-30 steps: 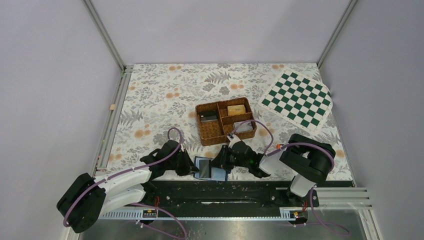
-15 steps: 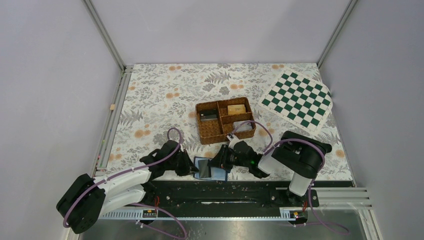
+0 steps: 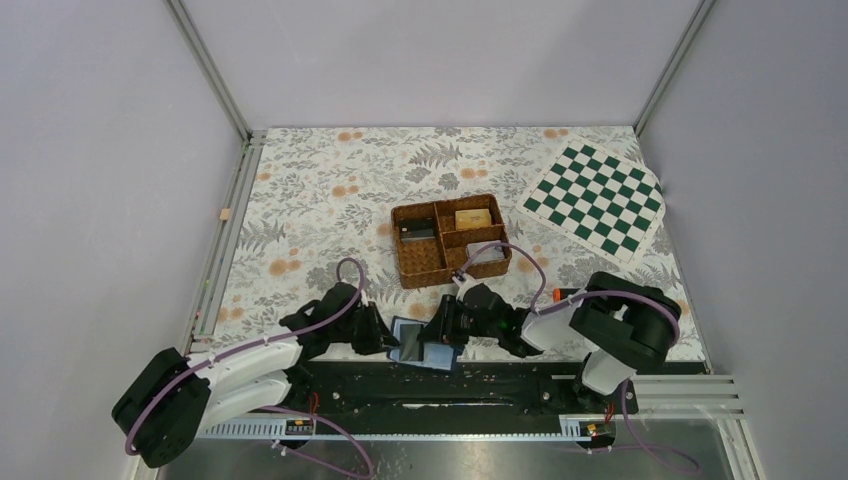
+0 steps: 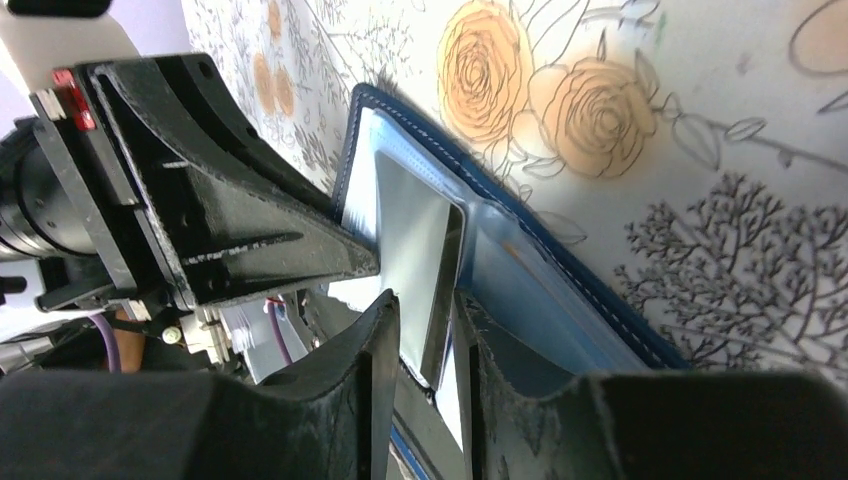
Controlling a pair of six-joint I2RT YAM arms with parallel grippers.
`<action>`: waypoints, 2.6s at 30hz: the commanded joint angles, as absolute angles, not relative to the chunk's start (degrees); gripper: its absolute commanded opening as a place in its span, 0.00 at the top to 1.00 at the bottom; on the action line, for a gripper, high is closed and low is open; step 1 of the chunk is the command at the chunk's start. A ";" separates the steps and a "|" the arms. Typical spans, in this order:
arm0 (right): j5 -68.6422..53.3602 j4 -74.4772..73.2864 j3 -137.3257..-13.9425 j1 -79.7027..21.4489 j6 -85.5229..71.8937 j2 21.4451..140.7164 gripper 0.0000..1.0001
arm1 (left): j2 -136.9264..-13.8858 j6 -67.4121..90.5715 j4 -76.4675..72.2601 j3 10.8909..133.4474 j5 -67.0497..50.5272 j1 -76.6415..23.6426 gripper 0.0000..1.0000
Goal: Take the credit cards out of the card holder
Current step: Remove the credit card from the card holder.
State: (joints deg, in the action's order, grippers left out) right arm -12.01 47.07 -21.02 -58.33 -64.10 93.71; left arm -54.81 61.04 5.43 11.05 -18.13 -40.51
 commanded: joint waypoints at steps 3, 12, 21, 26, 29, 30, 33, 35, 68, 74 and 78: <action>-9.52 34.00 -23.36 -60.92 -61.42 89.28 0.67 | -53.55 58.15 15.10 14.08 -11.61 -40.67 0.71; -8.03 34.26 -23.47 -60.91 -61.10 89.40 0.68 | -44.19 58.61 26.96 23.36 -9.21 -40.71 0.75; -6.59 30.17 -25.14 -60.91 -56.18 88.25 0.68 | -45.87 59.44 10.68 18.91 -19.99 -41.63 0.83; -7.49 29.11 -26.75 -60.91 -54.93 88.95 0.68 | -51.73 59.94 4.93 14.16 -19.21 -41.77 0.89; -7.56 29.88 -26.29 -60.91 -55.30 88.99 0.68 | -53.70 59.70 3.22 11.99 -18.33 -41.99 0.91; -7.50 30.19 -26.09 -60.95 -55.53 88.79 0.68 | -54.09 59.68 2.68 11.29 -18.01 -42.01 0.92; -6.98 31.56 -25.06 -60.91 -56.65 88.22 0.64 | -54.87 60.16 0.46 9.23 -18.02 -42.03 0.93; -7.00 33.45 -24.29 -60.93 -57.98 88.34 0.63 | -55.29 60.29 0.27 8.35 -17.85 -42.04 0.94; -9.60 21.02 -23.93 -52.63 -49.10 73.97 1.00 | -59.35 58.49 10.80 15.30 -12.04 -42.11 0.89; -7.98 12.13 -26.14 -52.57 -45.85 68.03 1.00 | -54.39 57.49 17.48 20.95 -11.02 -42.13 0.82; -8.07 10.97 -26.62 -52.63 -45.90 65.56 1.00 | -51.93 56.71 19.15 24.49 -11.33 -42.14 0.77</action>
